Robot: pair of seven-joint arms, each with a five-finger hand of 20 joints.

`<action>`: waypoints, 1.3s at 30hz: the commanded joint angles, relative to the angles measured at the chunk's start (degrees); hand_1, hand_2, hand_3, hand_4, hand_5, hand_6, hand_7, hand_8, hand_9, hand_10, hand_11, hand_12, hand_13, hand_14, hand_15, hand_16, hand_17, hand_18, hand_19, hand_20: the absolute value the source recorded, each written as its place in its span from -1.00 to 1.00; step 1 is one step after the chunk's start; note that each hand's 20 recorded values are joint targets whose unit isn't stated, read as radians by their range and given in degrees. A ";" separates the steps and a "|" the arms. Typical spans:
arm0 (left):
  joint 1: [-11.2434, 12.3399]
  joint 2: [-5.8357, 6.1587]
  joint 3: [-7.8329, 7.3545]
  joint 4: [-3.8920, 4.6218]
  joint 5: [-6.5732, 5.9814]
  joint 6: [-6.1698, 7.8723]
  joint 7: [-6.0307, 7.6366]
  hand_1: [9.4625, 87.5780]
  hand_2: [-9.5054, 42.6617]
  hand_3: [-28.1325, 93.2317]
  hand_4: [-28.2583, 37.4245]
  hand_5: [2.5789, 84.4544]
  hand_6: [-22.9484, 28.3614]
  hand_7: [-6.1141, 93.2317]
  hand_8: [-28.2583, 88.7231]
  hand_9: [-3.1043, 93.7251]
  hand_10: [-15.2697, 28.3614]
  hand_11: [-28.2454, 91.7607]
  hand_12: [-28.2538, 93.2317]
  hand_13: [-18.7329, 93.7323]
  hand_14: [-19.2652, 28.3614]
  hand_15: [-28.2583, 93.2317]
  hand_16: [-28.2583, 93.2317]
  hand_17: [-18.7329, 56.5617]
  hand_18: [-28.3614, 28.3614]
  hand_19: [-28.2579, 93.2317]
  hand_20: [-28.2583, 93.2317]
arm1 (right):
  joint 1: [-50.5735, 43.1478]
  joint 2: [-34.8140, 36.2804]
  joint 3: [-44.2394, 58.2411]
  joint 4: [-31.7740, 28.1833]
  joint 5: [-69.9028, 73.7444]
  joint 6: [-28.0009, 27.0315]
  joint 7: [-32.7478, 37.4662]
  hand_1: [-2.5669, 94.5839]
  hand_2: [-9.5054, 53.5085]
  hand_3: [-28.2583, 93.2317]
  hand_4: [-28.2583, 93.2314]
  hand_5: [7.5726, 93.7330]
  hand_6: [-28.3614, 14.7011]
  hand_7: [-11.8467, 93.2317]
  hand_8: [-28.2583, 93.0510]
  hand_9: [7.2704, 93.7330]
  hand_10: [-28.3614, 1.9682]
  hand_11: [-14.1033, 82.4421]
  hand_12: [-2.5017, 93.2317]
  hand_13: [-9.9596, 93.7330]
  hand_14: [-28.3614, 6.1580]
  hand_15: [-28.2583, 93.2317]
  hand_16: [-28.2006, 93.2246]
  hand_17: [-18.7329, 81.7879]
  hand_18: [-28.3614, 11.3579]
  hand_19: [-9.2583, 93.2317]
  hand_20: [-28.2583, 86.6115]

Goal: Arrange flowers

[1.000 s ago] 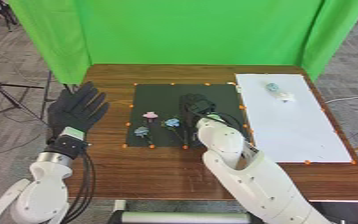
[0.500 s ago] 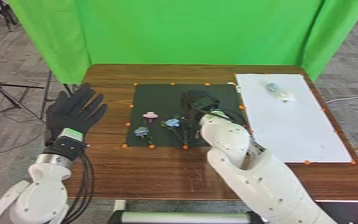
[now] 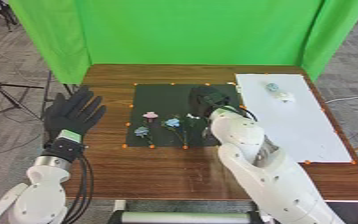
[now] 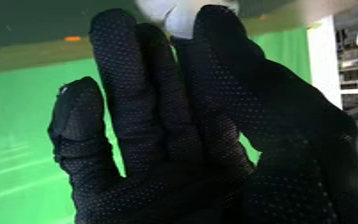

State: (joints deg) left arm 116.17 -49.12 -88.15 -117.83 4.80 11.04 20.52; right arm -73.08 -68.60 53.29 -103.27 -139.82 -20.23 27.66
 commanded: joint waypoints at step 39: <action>-0.85 -0.77 0.37 0.00 -0.43 1.45 -2.08 -0.49 -0.15 0.65 -1.00 0.03 0.19 -0.50 -0.68 -0.21 0.35 -0.10 -0.35 -0.22 0.47 0.21 -0.67 -0.64 0.56 0.14 -0.35 | -1.86 -2.71 -2.66 4.91 -4.29 5.55 -3.89 0.18 -1.00 0.61 -1.00 0.27 0.22 -0.31 -0.76 0.40 0.06 -0.19 -0.40 0.40 0.04 0.11 -0.12 0.09 -0.59 0.79 -0.01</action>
State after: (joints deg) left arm 115.09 -49.81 -88.02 -117.58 4.35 12.16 18.53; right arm -74.81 -70.92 50.87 -99.13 -142.49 -15.45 23.48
